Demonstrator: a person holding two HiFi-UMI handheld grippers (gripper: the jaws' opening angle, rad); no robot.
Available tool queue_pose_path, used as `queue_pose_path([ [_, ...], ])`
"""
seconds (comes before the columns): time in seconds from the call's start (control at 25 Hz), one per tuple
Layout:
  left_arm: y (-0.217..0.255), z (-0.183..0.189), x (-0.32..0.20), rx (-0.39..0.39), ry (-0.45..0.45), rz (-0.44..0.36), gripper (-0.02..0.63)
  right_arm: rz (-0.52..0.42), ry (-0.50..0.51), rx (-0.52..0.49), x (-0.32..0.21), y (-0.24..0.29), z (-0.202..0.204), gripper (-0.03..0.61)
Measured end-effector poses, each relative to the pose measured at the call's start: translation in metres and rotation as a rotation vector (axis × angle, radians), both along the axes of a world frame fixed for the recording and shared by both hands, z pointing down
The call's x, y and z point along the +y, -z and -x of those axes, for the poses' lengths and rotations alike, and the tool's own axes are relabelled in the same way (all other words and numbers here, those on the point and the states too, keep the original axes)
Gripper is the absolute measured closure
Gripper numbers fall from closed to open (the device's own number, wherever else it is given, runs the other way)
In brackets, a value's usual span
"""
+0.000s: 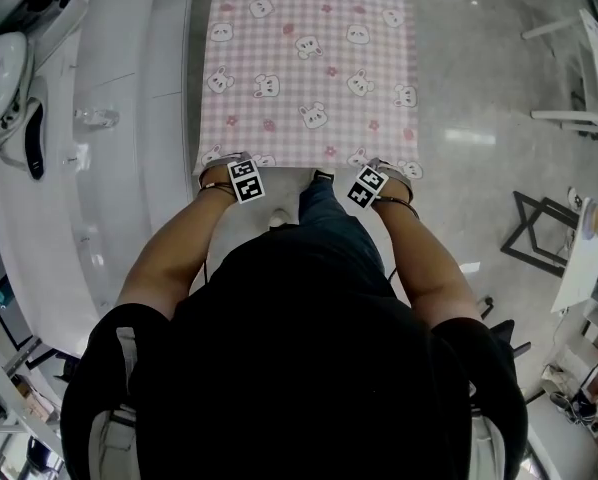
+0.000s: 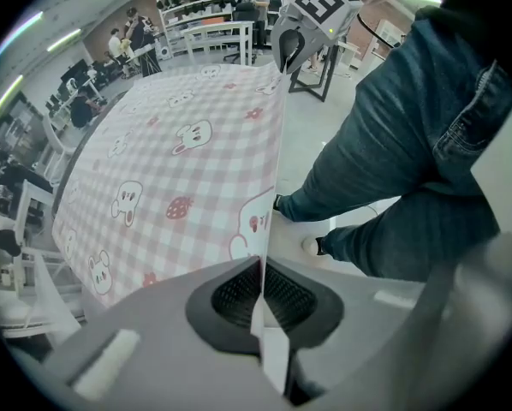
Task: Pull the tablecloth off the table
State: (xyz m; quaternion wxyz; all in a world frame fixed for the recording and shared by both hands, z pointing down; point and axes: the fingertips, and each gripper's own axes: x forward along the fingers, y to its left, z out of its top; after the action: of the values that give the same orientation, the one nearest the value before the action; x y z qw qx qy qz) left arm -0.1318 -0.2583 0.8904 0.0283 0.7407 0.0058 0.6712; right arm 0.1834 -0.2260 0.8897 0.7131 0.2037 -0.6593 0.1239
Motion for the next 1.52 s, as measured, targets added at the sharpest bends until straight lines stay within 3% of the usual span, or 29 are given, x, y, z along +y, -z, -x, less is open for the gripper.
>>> queue_pose_path([
  [0.8,0.03,0.034,0.106,0.04,-0.014,0.062,0.612,-0.031,-0.064,0.018,0.103,0.027,0.034,0.549],
  [1.52,0.102,0.063,0.147,0.117,-0.009,-0.036,0.612,-0.241,-0.172,-0.001,0.165,0.103,0.068,0.549],
])
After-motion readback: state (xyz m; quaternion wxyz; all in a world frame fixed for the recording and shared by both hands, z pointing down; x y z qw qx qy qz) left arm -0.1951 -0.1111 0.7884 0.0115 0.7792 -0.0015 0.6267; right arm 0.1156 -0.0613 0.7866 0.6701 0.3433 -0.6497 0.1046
